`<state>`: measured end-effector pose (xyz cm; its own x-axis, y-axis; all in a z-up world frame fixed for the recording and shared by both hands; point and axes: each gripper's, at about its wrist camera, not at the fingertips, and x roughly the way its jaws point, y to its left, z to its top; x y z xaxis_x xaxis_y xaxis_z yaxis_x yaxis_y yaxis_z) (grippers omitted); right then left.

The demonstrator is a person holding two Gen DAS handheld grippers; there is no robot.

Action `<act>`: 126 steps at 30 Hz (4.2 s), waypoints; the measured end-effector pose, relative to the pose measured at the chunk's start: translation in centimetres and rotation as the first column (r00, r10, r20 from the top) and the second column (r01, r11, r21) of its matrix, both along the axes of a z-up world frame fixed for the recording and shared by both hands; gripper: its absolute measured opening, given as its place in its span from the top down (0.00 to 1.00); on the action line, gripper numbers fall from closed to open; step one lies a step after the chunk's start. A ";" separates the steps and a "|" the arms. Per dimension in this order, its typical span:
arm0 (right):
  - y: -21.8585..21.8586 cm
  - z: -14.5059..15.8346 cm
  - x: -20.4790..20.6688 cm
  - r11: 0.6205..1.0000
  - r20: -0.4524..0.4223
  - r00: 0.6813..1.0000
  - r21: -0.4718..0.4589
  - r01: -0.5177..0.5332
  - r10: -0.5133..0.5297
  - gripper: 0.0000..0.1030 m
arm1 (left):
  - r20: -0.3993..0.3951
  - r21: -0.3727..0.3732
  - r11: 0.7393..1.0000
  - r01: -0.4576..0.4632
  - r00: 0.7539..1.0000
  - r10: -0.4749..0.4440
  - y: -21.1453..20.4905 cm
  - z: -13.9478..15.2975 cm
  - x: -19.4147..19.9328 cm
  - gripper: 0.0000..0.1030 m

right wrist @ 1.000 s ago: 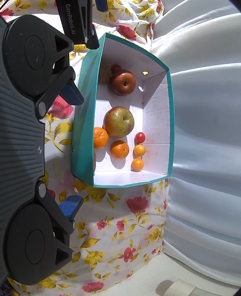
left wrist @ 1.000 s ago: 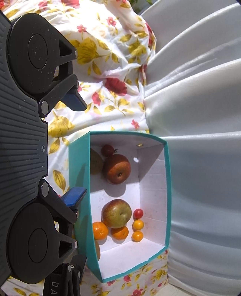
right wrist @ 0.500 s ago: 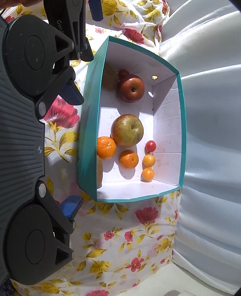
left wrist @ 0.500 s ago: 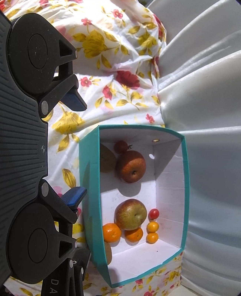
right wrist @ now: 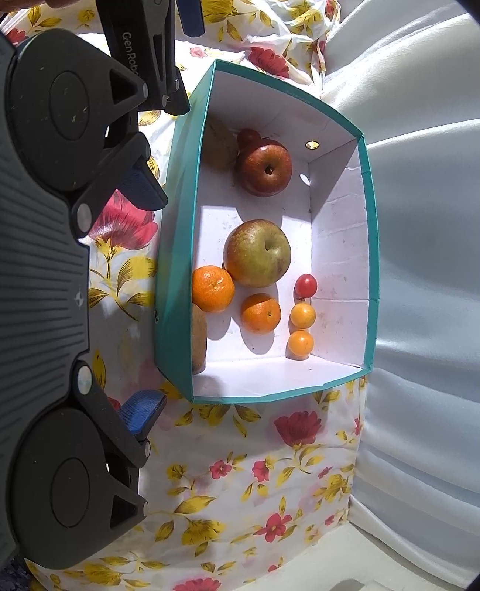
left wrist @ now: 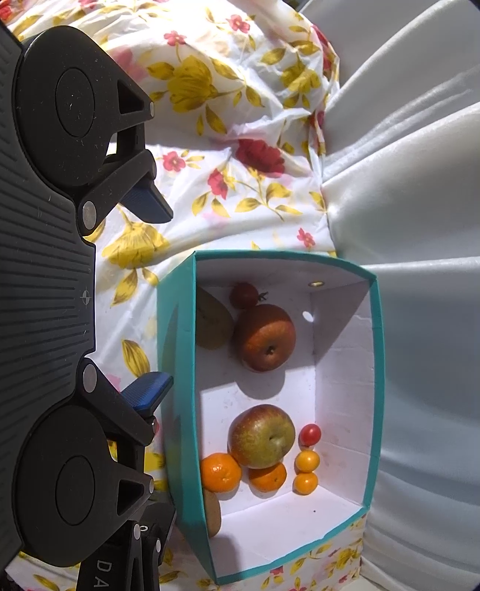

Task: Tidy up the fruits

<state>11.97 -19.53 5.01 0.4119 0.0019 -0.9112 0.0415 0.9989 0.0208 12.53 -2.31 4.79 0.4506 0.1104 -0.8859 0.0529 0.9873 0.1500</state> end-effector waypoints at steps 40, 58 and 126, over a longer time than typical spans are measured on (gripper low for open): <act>0.3 -0.8 0.5 1.000 -0.022 1.000 -0.017 -0.010 0.010 0.00 | -0.032 0.004 1.000 0.000 0.999 0.000 0.1 -1.2 0.6 0.11; 0.4 -0.9 0.5 1.000 -0.027 1.000 -0.019 -0.014 0.013 0.00 | -0.039 0.003 1.000 0.000 0.999 0.000 0.2 -1.3 0.6 0.11; 0.4 -1.8 0.5 0.999 -0.048 0.999 -0.024 -0.026 0.025 0.00 | -0.045 0.027 1.000 -0.004 0.999 0.005 0.0 -1.7 0.8 0.14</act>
